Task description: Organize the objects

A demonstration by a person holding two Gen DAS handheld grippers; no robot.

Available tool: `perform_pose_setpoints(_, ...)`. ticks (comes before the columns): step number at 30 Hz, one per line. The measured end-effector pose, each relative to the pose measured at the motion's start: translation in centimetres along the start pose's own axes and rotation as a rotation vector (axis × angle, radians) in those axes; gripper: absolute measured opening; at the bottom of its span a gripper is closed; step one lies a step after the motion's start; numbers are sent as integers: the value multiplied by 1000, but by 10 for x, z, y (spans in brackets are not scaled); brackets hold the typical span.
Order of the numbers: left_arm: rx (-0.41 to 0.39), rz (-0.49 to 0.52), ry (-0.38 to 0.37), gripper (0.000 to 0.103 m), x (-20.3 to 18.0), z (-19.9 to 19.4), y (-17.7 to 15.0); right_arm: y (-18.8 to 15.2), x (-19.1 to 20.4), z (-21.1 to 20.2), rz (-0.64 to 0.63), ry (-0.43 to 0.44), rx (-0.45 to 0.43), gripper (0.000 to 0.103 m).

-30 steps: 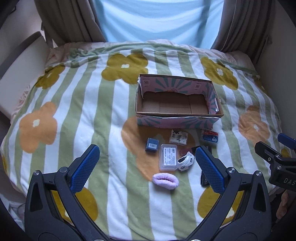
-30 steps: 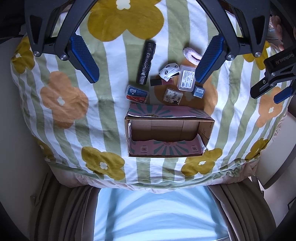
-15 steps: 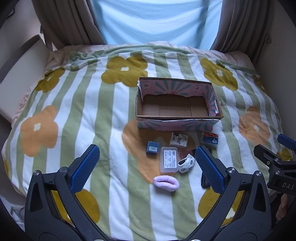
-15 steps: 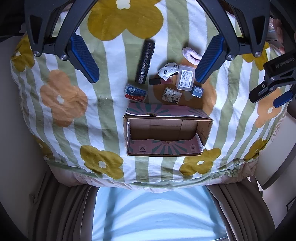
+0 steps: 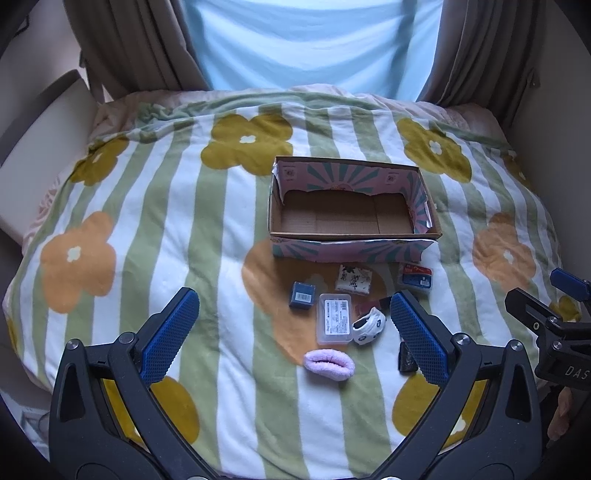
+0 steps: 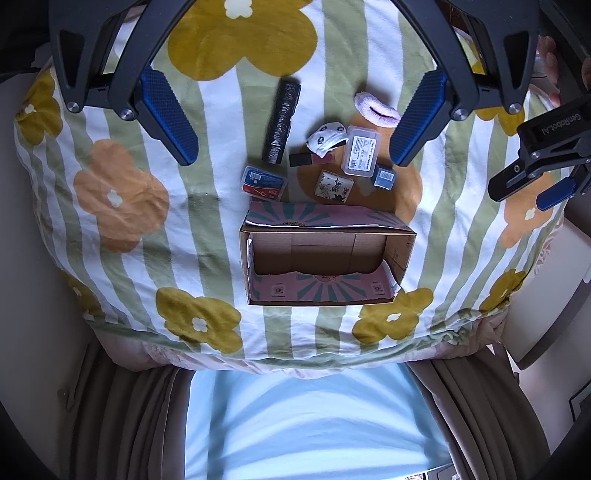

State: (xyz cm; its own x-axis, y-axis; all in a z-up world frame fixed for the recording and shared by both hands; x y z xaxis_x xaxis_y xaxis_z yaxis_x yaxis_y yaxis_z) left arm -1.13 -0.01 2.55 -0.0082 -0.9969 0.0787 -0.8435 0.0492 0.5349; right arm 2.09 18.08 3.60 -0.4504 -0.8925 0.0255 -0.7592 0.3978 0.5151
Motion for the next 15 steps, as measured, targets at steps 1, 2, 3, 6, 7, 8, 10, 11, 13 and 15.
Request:
perform_pose_setpoints(1, 0, 0, -1, 103, 0, 0, 0, 0, 0, 0, 1, 1, 1, 103)
perform_pose_setpoints(2, -1, -1, -3, 103, 0, 0, 0, -1, 1, -1, 2, 3, 1, 103)
perform_pose_setpoints(3, -2, -1, -4, 103, -1, -1, -1, 0, 2, -2, 2, 2, -1, 103)
perform_pose_setpoints(6, -3, 4, -1, 103, 0, -2, -1, 1, 2, -3, 1, 1, -6, 103)
perform_pose_setpoints(7, -5, 5, -2, 103, 0, -3, -2, 0, 2, -4, 1, 0, -6, 103)
perform_pose_setpoints(8, -5, 5, -3, 103, 0, -3, -1, 0, 2, -4, 1, 2, -7, 103)
perform_pose_setpoints(10, -5, 6, -3, 103, 0, -3, -1, 0, 2, -4, 2, 2, -8, 103)
perform_pose_setpoints(11, -4, 6, -3, 103, 0, -3, -1, 0, 2, -4, 2, 2, -7, 103)
perform_pose_setpoints(13, -5, 7, -1, 103, 0, -3, -1, 0, 1, -4, 2, 2, -7, 103)
perform_pose_setpoints(15, -8, 7, 3, 103, 1, -5, -1, 0, 2, -4, 3, 4, -5, 103)
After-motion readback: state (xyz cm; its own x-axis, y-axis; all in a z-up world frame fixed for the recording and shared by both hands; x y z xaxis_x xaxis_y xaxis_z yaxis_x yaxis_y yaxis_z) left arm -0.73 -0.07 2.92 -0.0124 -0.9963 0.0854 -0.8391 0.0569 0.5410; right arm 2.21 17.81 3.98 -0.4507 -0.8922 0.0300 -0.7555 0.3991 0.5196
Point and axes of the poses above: each gripper's, at about its wrist camera, not at the fingertips, and z roughly the way its jaws point, x to its left, y to its top, the point moved 7 cm from there along z, roughly the way its jaws point, and after that the axes turned 6 degrees about y, right-handed, at the moved point
